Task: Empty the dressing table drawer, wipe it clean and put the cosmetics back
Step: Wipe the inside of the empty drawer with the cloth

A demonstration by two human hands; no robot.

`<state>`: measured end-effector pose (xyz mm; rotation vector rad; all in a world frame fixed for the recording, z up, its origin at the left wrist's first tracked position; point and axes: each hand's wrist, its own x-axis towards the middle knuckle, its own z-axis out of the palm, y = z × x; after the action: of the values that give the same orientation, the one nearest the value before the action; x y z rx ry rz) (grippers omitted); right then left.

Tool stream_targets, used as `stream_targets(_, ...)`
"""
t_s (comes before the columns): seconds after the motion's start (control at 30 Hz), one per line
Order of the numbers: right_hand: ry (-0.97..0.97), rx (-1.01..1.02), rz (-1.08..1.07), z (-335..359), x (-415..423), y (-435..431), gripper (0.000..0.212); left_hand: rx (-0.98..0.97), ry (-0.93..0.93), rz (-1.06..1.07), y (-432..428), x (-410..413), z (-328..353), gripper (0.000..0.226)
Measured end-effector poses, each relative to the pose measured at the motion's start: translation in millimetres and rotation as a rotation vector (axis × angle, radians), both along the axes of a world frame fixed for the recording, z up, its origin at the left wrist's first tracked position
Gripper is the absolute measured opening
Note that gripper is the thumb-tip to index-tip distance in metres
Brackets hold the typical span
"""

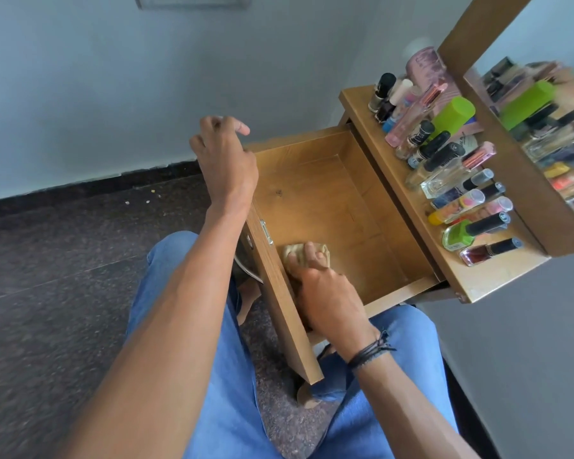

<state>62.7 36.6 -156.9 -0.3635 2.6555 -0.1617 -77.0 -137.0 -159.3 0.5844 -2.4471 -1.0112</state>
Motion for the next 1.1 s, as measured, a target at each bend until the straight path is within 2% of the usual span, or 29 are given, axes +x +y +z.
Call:
stream_targets(0.17,0.019,0.005,0.116,-2.9,-30.0,-6.9,0.066,0.007,-0.001,-0.009,1.7,1.3,1.6,0.05)
stream_targets(0.4,0.06,0.049,0.137,-22.1,-96.4,-32.6,0.066,-0.001,-0.008,0.002,1.6,0.7,1.9,0.051)
stream_targets(0.6,0.157,0.081,0.126,-22.4,-135.9,-63.9,0.053,-0.01,-0.004,0.004,1.7,0.2,-0.7,0.048)
stream_targets(0.7,0.119,0.096,0.133,-26.4,-145.6,-67.3,0.049,-0.006,-0.01,-0.001,1.0,-0.8,0.5,0.047)
stream_targets(0.87,0.099,0.073,0.135,-14.6,-127.0,-53.1,0.057,-0.007,0.003,-0.001,3.2,1.0,-1.4,0.048)
stream_targets(1.0,0.102,0.054,0.184,-8.0,-81.9,-31.6,0.052,-0.018,0.001,0.005,1.6,-1.1,-1.4,0.049)
stream_targets(1.1,0.06,0.033,0.141,-8.0,-48.1,-10.8,0.056,-0.004,-0.007,0.001,1.8,-1.6,-1.8,0.049)
